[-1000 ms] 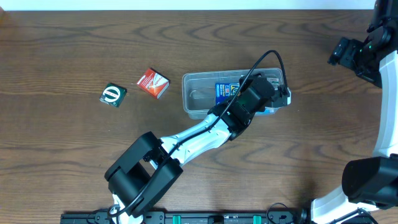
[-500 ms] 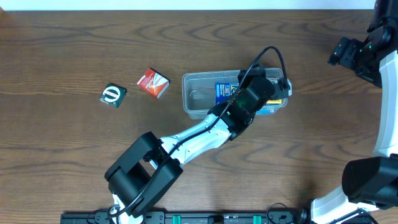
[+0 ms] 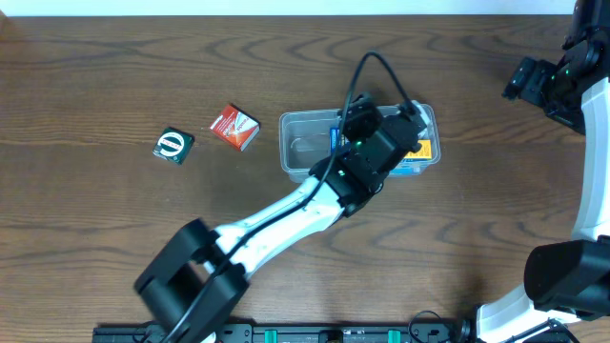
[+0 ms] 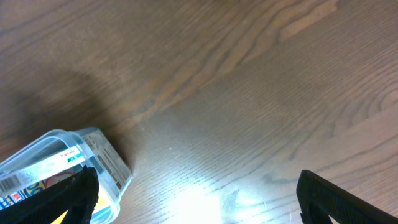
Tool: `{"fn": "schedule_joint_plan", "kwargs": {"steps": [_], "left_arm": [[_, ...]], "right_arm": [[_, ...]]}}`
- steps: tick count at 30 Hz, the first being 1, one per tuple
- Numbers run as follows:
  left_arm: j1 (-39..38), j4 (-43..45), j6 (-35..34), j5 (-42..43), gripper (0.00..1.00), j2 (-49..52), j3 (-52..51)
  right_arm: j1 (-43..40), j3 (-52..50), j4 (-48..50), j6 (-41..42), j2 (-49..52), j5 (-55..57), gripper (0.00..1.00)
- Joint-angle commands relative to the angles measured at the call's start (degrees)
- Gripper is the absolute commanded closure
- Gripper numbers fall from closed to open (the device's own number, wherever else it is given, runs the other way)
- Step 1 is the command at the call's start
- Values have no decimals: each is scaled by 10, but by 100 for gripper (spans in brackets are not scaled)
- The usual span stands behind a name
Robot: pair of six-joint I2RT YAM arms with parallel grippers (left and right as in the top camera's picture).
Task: Pack container
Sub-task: 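Lower the Panadol box into the container's right end and open the left gripper, then withdraw the left gripper toward the red Panadol ActiFast box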
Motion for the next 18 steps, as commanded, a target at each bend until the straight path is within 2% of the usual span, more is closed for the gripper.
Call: {"fn": "schedule_joint_plan", "kwargs": {"steps": [1, 6, 10, 13, 14, 18], "left_arm": [[1, -54, -116, -16, 22, -51, 8], [19, -177, -250, -15, 17, -119, 8], [69, -262, -332, -15, 12, -163, 8], [113, -303, -350, -12, 11, -174, 8], [133, -316, -350, 0, 7, -176, 8], [218, -359, -350, 86, 1, -176, 8]], "right_arm": [[-5, 0, -1, -2, 3, 0, 1], [-5, 0, -1, -2, 3, 0, 1], [-5, 0, -1, -2, 3, 0, 1], [-5, 0, -1, -2, 3, 0, 1], [-5, 0, -1, -2, 3, 0, 1], [-5, 0, -1, -2, 2, 0, 1]]}}
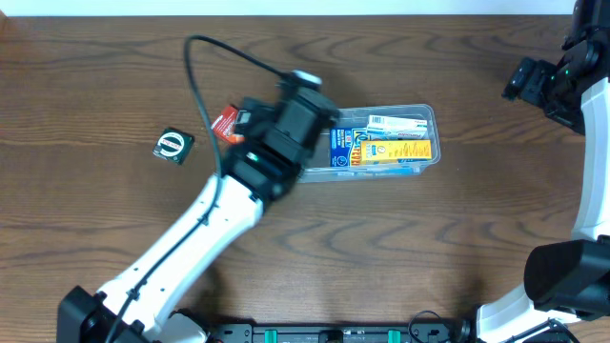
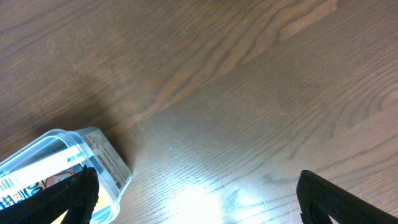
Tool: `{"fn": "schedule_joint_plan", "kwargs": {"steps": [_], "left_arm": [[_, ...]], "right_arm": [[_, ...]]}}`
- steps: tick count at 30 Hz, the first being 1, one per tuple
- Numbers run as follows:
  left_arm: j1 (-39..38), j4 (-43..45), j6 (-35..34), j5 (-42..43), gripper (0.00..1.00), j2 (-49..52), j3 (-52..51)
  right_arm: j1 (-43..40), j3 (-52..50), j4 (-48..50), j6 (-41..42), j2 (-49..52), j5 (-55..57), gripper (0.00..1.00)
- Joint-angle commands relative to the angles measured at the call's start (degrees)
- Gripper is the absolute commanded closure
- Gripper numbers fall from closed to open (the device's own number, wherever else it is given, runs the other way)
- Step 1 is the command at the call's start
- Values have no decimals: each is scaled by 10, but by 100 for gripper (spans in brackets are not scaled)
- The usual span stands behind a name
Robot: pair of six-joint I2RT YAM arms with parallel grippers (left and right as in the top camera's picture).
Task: Pack container
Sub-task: 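Withdraw the left gripper toward the red Panadol ActiFast box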
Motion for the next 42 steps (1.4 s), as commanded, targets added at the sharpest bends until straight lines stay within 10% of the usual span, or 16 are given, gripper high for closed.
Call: {"fn": "schedule_joint_plan", "kwargs": {"steps": [1, 14, 42], "left_arm": [[71, -24, -30, 82, 0, -3, 7], [358, -19, -2, 299, 2, 20, 6], [217, 96, -394, 132, 2, 240, 6]], "right_arm": [[-5, 1, -1, -2, 3, 0, 1], [-5, 1, -1, -2, 2, 0, 1], [-5, 1, -1, -2, 3, 0, 1]]}}
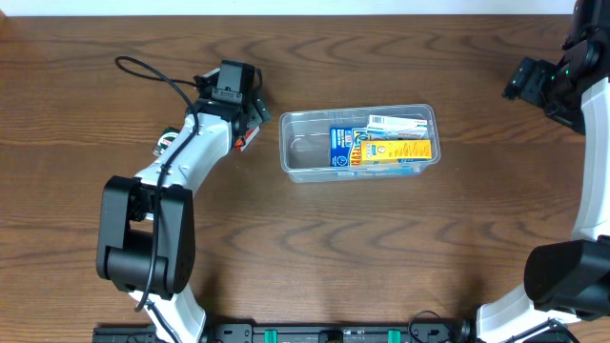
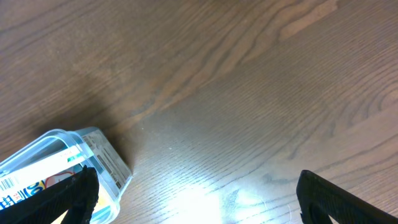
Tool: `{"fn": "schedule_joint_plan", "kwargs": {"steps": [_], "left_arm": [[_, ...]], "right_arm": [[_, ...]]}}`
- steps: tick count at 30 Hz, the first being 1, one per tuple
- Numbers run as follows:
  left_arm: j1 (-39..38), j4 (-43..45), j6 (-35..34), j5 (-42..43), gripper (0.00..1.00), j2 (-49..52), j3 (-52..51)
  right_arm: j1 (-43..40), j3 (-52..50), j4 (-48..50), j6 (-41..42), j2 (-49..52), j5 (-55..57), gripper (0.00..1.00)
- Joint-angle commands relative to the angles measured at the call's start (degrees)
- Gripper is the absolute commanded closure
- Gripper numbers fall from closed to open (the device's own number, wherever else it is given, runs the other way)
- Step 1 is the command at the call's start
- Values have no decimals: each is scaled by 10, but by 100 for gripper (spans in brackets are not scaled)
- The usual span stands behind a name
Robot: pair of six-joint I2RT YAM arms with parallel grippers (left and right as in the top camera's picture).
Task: Pack container
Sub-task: 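Withdraw the left gripper toward the red Panadol ActiFast box, then lower the left gripper onto the red ActiFast box and grasp it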
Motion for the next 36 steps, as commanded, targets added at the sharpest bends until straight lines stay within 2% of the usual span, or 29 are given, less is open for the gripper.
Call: {"fn": "schedule_joint_plan", "kwargs": {"steps": [1, 13, 36], "left_arm": [[2, -9, -67, -50, 2, 11, 6], [1, -17, -123, -32, 2, 62, 6], [2, 37, -114, -26, 2, 76, 6]], "right_arm": [[-5, 1, -1, -2, 2, 0, 1], [-5, 1, -1, -2, 3, 0, 1], [-5, 1, -1, -2, 3, 0, 1]]}}
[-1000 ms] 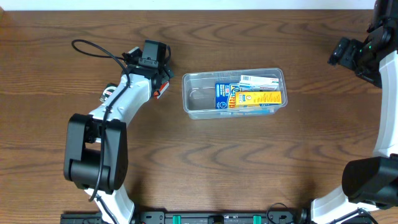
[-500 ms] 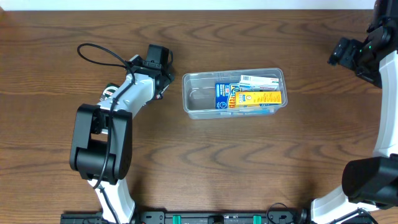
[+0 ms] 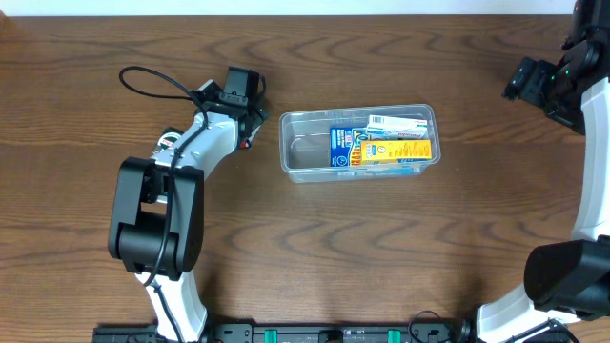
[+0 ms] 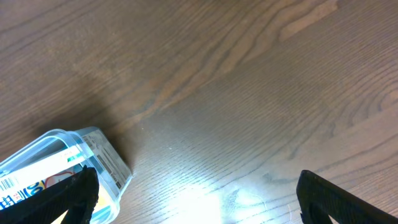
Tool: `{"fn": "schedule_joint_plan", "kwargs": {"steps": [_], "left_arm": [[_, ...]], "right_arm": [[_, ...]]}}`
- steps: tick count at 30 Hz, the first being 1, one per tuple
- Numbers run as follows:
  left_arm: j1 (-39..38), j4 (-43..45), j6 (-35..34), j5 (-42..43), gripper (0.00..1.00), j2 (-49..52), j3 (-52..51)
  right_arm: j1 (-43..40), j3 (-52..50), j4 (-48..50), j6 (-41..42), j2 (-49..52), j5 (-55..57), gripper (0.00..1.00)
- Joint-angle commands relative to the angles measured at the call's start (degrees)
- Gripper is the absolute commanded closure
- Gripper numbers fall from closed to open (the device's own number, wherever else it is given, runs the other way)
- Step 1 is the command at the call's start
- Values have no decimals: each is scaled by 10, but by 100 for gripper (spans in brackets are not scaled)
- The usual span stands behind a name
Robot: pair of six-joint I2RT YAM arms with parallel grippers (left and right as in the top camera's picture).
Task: Pack container
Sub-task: 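Lower the left gripper onto the red ActiFast box and grasp it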
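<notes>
A clear plastic container (image 3: 286, 143) lies mid-table with a blue and yellow packet (image 3: 381, 148) flat in its right half. My left gripper (image 3: 246, 122) is down over the small red box (image 3: 251, 143), left of the container. Only a sliver of red shows below the gripper, and its jaws are hidden from above. My right gripper (image 3: 530, 80) is parked at the far right edge. In the right wrist view it (image 4: 199, 205) stands wide open over bare wood, with the container's corner (image 4: 93, 155) by its left finger.
A small green and black round-faced item (image 3: 169, 141) lies left of the red box, mostly covered by my left arm. The left arm's black cable (image 3: 143, 76) loops over the table at the back left. The right arm's base stands at the right edge.
My left arm has shifted slightly, its gripper still over the red box, which shows less than before. The container, the packet and my right arm have not moved.
My left gripper was first over the container's right half, on top of the packet. Then it was over the container's left end, with the packet lying free inside. Later it was at the red box, where it still is. My right gripper stayed open and still.
</notes>
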Motion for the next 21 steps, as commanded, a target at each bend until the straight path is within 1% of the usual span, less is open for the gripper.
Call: {"fn": "schedule_joint_plan", "kwargs": {"steps": [1, 9, 12, 16, 21], "left_arm": [[2, 7, 1, -1, 2, 16, 6], [2, 20, -3, -1, 2, 16, 5], [2, 17, -20, 0, 2, 16, 2], [2, 6, -66, 9, 2, 18, -4], [2, 2, -72, 39, 2, 26, -4]], "right_arm": [[-5, 1, -1, -2, 3, 0, 1], [-5, 1, -1, -2, 2, 0, 1], [-5, 1, -1, -2, 3, 0, 1], [-5, 1, -1, -2, 2, 0, 1], [-5, 1, -1, -2, 2, 0, 1]]}}
